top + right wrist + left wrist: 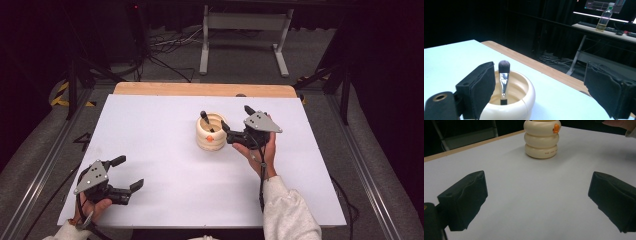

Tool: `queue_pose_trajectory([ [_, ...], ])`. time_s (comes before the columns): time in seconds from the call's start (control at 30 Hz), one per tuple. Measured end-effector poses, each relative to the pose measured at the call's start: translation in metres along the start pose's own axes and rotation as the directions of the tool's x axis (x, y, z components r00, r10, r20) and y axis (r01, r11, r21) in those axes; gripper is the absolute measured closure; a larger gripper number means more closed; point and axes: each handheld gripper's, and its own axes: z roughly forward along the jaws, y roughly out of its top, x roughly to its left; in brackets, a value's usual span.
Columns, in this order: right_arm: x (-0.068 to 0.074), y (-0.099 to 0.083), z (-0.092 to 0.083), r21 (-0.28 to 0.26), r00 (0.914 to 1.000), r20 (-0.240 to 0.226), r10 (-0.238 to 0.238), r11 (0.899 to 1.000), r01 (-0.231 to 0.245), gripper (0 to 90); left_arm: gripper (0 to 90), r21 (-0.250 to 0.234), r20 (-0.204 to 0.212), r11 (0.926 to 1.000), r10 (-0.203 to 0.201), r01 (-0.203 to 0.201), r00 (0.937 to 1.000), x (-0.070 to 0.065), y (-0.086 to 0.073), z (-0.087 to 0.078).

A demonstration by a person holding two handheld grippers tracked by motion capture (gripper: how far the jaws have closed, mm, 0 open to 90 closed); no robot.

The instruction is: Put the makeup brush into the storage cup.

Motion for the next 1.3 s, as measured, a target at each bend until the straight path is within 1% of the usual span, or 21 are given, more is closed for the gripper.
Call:
queue_pose_trajectory([
  [0.17,-0.001,-0.002,-0.006,-0.006,1.0,0.003,0.003,1.0,-0.003,11.4,3.2,0.003,0.001,1.0,0.002,-0.002,1.0,0.0,0.0,0.0],
  [0.2,-0.002,-0.003,-0.01,-0.015,1.0,0.006,0.004,1.0,-0.004,11.4,3.2,0.003,0.001,1.0,0.002,-0.002,1.0,0.0,0.0,0.0],
  [0.43,-0.001,-0.005,-0.02,-0.015,0.9996,0.011,-0.024,1.0,0.024,11.4,3.2,0.007,-0.004,1.0,0.005,-0.005,1.0,0.0,0.0,0.0],
  [0.5,-0.001,-0.006,-0.022,-0.018,0.9996,0.012,-0.024,1.0,0.024,11.4,3.2,0.006,-0.004,1.0,0.004,-0.004,1.0,0.0,0.0,0.0],
  [0.67,0.0,-0.008,-0.027,-0.015,0.9986,0.018,-0.049,0.999,0.05,11.5,3.2,0.004,-0.005,1.0,0.005,-0.005,1.0,-0.001,0.0,0.0],
  [0.8,0.001,-0.009,-0.029,-0.016,0.9982,0.016,-0.058,0.998,0.059,11.9,3.2,0.008,-0.002,0.9999,0.007,-0.007,1.0,0.0,0.001,-0.001],
  [0.83,0.001,-0.01,-0.031,-0.019,0.9976,0.021,-0.066,0.998,0.066,11.9,3.2,0.008,-0.002,1.0,0.006,-0.006,1.0,0.0,0.0,-0.001],
  [0.87,0.0,-0.01,-0.033,-0.018,0.9985,0.017,-0.052,0.998,0.053,12.0,3.2,0.005,-0.003,1.0,0.006,-0.006,1.0,0.0,0.0,-0.001],
  [0.93,0.0,-0.01,-0.033,-0.02,0.9985,0.018,-0.051,0.998,0.051,11.9,3.2,0.003,-0.002,1.0,0.004,-0.004,1.0,-0.001,0.0,-0.001],
  [1.0,0.0,-0.011,-0.036,-0.022,0.998,0.021,-0.06,0.998,0.06,11.9,3.2,0.002,0.0,1.0,0.006,-0.006,1.0,-0.001,0.001,-0.001],
  [1.03,0.0,-0.012,-0.038,-0.017,0.9973,0.03,-0.067,0.998,0.068,11.9,3.2,-0.001,0.002,1.0,-0.002,0.002,1.0,-0.001,0.001,-0.001],
  [1.07,0.0,-0.012,-0.039,-0.016,0.9966,0.033,-0.076,0.997,0.076,11.9,3.1,0.001,0.0,1.0,0.004,-0.004,1.0,-0.001,0.001,-0.001],
  [1.17,-0.001,-0.013,-0.043,-0.012,0.996,0.031,-0.083,0.996,0.084,11.9,3.0,-0.001,0.003,1.0,0.01,-0.01,0.9999,-0.002,0.001,0.0],
  [1.23,-0.001,-0.013,-0.046,-0.019,0.9962,0.029,-0.082,0.996,0.083,11.9,2.9,-0.001,0.003,1.0,0.009,-0.009,0.9999,-0.002,0.001,0.0],
  [1.3,-0.001,-0.013,-0.049,-0.017,0.9951,0.031,-0.094,0.995,0.095,11.7,3.0,-0.001,0.002,1.0,0.009,-0.009,1.0,-0.001,0.001,0.0],
])
